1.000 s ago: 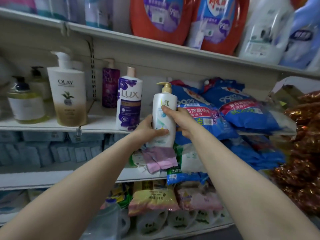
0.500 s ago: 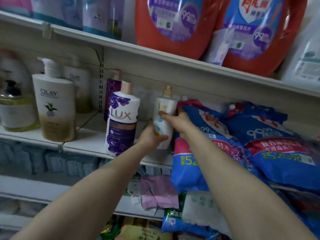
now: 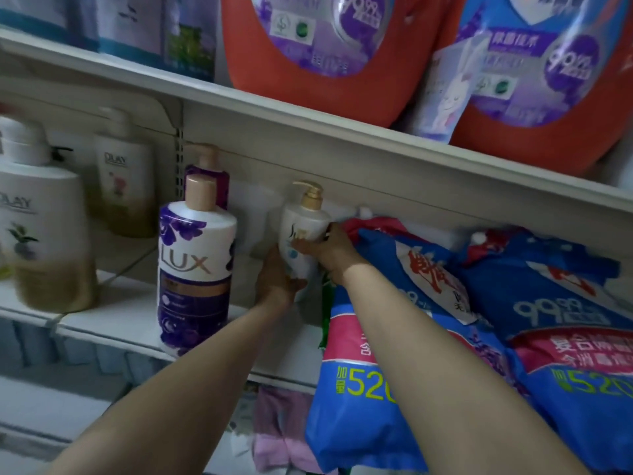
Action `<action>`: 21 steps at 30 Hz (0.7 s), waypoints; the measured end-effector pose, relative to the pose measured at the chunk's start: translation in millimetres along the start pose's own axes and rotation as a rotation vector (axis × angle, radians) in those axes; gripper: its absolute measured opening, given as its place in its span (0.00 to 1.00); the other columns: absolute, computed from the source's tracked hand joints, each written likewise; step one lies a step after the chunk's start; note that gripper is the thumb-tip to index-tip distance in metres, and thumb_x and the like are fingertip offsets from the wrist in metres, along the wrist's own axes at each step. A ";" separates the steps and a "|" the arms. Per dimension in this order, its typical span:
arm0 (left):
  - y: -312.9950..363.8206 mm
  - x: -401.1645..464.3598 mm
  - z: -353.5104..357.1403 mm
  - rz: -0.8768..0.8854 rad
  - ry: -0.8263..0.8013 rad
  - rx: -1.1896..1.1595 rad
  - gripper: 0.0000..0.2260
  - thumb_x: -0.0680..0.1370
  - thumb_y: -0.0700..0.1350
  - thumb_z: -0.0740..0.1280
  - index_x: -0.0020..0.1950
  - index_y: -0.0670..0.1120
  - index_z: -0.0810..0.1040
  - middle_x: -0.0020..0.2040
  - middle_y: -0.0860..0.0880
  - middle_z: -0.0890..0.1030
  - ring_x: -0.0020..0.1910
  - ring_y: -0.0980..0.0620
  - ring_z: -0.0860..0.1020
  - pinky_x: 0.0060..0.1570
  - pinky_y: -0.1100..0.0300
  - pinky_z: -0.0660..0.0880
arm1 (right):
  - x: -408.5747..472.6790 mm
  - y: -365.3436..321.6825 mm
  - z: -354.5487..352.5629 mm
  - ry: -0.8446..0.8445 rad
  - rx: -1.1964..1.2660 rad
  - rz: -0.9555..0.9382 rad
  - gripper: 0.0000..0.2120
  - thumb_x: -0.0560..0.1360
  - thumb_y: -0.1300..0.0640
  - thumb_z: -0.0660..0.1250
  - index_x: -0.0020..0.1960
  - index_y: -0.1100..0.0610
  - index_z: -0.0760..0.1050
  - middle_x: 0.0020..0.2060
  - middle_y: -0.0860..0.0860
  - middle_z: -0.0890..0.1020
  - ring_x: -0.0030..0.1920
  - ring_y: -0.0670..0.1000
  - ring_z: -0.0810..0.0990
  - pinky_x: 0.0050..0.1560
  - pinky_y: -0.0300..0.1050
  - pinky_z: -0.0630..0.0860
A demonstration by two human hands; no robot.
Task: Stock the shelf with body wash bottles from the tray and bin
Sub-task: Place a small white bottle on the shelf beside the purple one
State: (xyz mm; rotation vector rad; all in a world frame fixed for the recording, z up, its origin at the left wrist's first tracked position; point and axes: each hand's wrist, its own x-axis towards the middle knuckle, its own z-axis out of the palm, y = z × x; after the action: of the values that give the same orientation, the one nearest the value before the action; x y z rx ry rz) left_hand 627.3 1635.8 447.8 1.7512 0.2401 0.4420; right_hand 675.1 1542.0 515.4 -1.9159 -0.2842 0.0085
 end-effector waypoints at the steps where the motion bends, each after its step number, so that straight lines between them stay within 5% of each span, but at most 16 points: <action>1: 0.1 2.9 1.4 -0.017 0.004 -0.016 0.35 0.68 0.34 0.76 0.72 0.45 0.65 0.65 0.46 0.74 0.66 0.46 0.72 0.64 0.49 0.71 | 1.5 -0.8 -0.1 0.004 0.004 0.000 0.26 0.67 0.60 0.80 0.62 0.63 0.78 0.57 0.58 0.83 0.56 0.58 0.83 0.57 0.60 0.81; 3: -1.5 10.5 6.1 -0.022 0.008 -0.004 0.37 0.68 0.35 0.76 0.73 0.45 0.63 0.68 0.44 0.72 0.68 0.43 0.70 0.66 0.47 0.70 | 4.3 0.1 -0.9 0.018 -0.011 0.000 0.25 0.68 0.62 0.79 0.63 0.63 0.77 0.59 0.58 0.82 0.58 0.58 0.82 0.57 0.59 0.81; 9: -6.4 21.4 12.4 -0.036 0.015 0.071 0.32 0.75 0.34 0.71 0.75 0.46 0.62 0.69 0.45 0.73 0.67 0.45 0.71 0.50 0.72 0.67 | 10.6 0.9 -4.3 0.028 -0.053 0.018 0.29 0.70 0.62 0.77 0.68 0.62 0.70 0.65 0.57 0.78 0.64 0.58 0.78 0.61 0.57 0.78; 14: -3.8 17.9 13.0 -0.041 0.052 0.123 0.29 0.73 0.36 0.72 0.72 0.47 0.66 0.68 0.46 0.74 0.66 0.45 0.72 0.58 0.59 0.67 | 9.2 -1.2 -4.4 0.021 -0.080 0.022 0.25 0.74 0.64 0.74 0.68 0.63 0.70 0.66 0.59 0.77 0.66 0.59 0.76 0.63 0.55 0.77; 17: 1.0 10.1 11.2 -0.062 0.043 0.099 0.24 0.74 0.37 0.71 0.68 0.46 0.69 0.66 0.46 0.75 0.63 0.46 0.74 0.54 0.60 0.67 | 1.0 -1.8 -4.6 0.046 -0.119 0.037 0.24 0.75 0.63 0.72 0.69 0.62 0.70 0.66 0.58 0.77 0.66 0.59 0.76 0.61 0.49 0.76; 21: 7.4 -8.2 1.7 0.006 0.022 0.132 0.19 0.74 0.42 0.70 0.64 0.48 0.70 0.62 0.46 0.77 0.55 0.49 0.76 0.50 0.57 0.73 | -23.7 -12.6 -4.3 0.095 -0.191 0.058 0.31 0.75 0.57 0.72 0.74 0.60 0.64 0.70 0.58 0.73 0.67 0.59 0.75 0.65 0.54 0.75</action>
State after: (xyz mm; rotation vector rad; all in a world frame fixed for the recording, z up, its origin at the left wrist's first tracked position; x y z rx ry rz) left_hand 620.0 1629.4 453.3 1.8768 0.2848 0.4585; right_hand 650.3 1537.4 525.5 -2.1070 -0.1696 -0.0734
